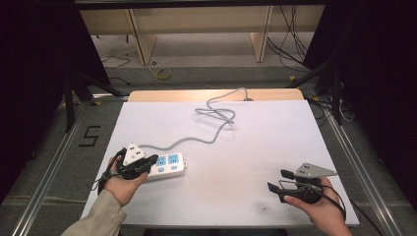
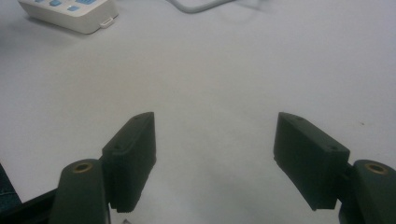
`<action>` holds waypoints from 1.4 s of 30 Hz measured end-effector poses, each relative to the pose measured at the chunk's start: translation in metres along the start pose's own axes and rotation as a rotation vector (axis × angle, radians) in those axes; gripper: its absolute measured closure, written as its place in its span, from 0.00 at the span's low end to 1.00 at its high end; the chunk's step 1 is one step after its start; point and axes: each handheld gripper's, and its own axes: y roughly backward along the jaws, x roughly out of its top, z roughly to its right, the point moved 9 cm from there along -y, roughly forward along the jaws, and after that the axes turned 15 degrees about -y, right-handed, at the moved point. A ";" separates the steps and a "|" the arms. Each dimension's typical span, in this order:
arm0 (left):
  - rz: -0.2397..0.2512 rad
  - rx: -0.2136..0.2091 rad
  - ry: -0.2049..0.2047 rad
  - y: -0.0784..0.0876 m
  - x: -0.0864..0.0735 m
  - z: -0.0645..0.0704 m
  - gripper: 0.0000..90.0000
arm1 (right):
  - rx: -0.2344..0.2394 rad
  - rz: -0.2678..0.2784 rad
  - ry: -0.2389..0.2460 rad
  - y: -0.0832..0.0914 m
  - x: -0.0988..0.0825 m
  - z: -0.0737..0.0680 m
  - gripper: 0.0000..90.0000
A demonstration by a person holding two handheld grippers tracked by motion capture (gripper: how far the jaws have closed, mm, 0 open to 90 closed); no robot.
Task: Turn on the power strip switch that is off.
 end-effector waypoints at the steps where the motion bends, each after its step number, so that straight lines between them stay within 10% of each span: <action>1: 0.001 0.000 0.001 0.000 0.000 0.000 1.00 | 0.000 0.000 0.000 0.000 0.000 0.000 0.34; 42: -0.063 0.013 0.045 -0.002 -0.013 -0.012 1.00 | -0.005 -0.002 -0.004 0.000 0.000 0.001 0.34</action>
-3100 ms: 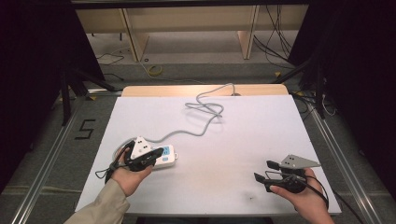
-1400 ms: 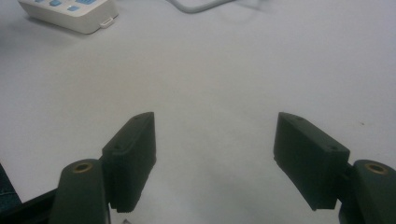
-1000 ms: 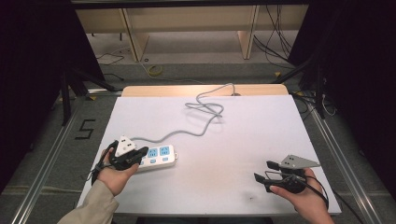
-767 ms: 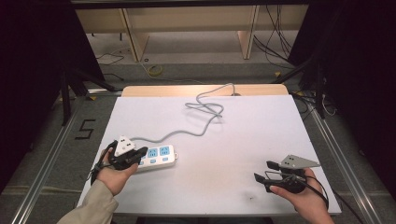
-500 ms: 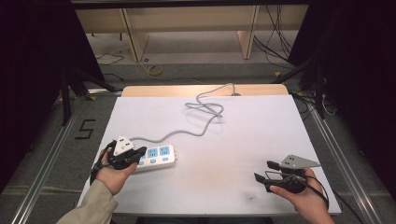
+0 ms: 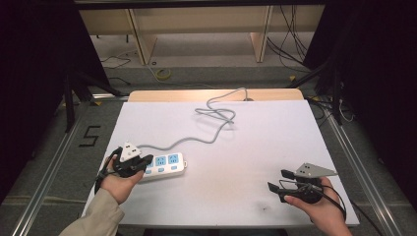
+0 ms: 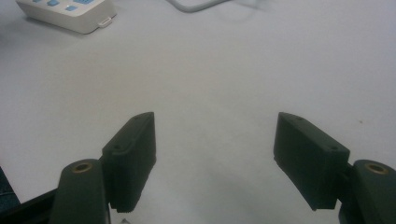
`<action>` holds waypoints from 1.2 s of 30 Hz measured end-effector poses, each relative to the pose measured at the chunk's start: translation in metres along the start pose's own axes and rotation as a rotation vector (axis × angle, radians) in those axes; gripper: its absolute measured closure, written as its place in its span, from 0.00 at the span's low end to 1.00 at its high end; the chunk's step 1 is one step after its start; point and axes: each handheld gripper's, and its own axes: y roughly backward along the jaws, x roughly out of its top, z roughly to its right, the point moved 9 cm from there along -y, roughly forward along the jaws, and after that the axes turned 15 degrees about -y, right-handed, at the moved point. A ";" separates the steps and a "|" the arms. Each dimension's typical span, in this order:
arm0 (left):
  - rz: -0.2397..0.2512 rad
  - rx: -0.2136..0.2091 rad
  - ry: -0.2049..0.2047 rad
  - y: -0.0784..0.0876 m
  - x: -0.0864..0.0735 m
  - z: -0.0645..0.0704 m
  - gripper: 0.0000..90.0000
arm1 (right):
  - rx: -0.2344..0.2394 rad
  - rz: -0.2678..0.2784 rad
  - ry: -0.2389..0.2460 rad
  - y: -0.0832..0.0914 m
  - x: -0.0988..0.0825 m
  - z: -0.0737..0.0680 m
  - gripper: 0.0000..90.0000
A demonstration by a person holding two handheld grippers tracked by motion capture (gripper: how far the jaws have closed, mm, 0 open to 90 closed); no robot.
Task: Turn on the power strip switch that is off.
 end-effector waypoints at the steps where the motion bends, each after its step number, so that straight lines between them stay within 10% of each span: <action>1: -0.002 -0.002 0.002 0.000 0.000 0.000 1.00 | 0.000 -0.001 0.000 0.000 0.000 0.000 0.34; 36: -0.090 -0.068 -0.032 -0.016 -0.003 0.011 1.00 | 0.002 -0.006 0.002 0.000 -0.001 0.000 0.34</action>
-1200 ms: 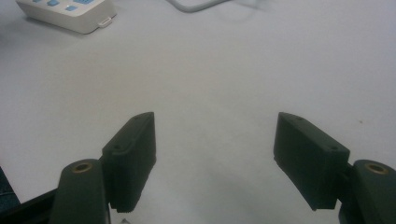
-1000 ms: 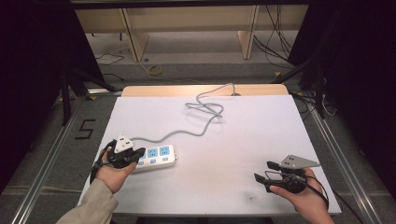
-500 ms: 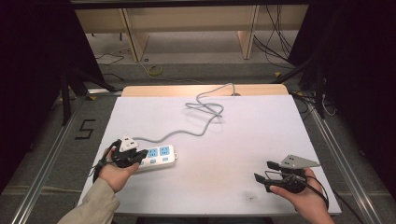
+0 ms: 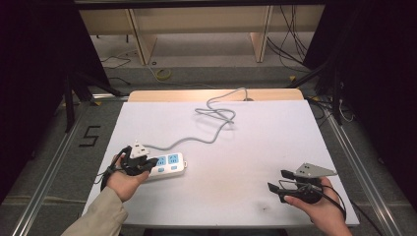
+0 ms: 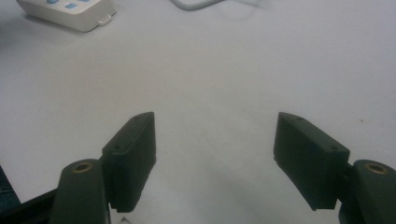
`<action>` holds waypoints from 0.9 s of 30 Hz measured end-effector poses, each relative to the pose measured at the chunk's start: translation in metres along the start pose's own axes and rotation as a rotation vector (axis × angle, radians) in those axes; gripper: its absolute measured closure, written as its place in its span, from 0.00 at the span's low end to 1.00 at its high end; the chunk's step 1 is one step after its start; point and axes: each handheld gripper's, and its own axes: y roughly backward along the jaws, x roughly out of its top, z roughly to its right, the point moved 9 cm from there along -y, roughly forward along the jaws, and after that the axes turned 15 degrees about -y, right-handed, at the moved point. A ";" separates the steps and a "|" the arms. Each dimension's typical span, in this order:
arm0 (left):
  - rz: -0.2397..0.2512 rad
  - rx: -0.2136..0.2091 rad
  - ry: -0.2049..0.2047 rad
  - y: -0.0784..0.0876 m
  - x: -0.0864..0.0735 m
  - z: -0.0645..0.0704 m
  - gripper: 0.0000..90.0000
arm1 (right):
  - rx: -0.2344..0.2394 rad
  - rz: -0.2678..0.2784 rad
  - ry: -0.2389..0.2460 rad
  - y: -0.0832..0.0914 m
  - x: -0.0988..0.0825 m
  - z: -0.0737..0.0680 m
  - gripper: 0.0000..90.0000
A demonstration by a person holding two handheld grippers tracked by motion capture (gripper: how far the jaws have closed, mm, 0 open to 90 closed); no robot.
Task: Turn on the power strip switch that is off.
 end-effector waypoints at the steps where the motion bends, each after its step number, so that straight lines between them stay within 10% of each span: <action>1: -0.002 -0.005 0.001 0.000 0.000 0.000 1.00 | 0.000 0.000 0.000 0.000 0.000 0.000 0.34; 27: -0.039 -0.054 -0.008 -0.011 0.002 0.002 1.00 | 0.000 -0.013 0.001 -0.002 -0.001 0.000 0.34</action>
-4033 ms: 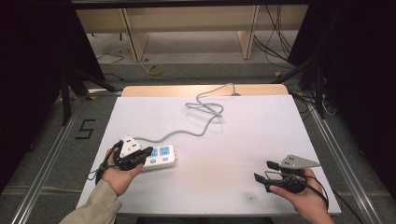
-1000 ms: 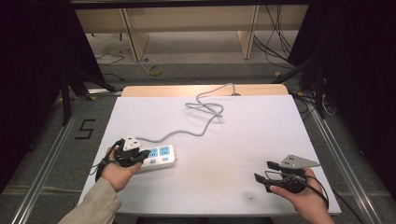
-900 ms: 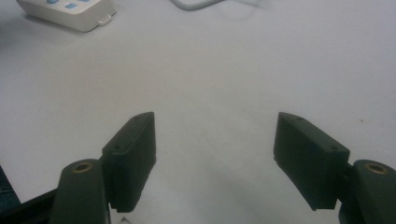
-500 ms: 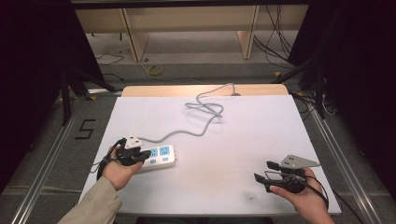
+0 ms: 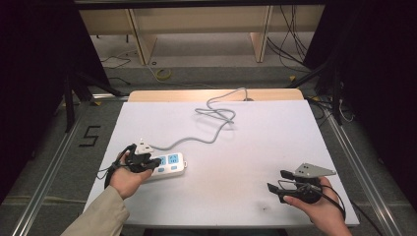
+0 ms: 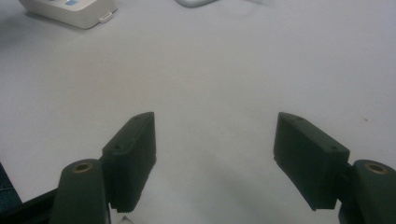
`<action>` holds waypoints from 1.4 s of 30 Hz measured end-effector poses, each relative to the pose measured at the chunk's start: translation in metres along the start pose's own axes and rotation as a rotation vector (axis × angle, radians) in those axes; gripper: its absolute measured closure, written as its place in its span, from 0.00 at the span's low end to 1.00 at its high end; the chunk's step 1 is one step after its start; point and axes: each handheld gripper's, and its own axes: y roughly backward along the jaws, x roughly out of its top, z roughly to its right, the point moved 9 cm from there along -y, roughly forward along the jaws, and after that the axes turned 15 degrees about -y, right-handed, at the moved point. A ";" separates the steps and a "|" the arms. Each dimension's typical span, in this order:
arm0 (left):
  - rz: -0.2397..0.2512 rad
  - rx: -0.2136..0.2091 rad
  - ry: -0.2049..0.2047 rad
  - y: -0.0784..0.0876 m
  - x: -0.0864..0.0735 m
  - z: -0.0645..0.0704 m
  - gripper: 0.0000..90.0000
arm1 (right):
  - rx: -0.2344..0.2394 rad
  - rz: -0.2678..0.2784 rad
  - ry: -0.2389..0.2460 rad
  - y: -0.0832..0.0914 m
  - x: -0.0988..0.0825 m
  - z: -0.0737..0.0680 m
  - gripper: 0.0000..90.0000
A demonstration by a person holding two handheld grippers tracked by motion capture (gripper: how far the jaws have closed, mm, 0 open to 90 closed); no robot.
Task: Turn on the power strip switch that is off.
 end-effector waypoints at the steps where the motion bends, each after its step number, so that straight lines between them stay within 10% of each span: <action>1: -0.002 -0.004 -0.002 0.000 0.000 0.000 1.00 | -0.001 -0.003 0.001 0.000 0.000 0.000 0.34; 42: -0.073 -0.035 -0.099 -0.013 -0.003 0.008 1.00 | 0.002 -0.005 0.004 -0.001 -0.001 0.000 0.34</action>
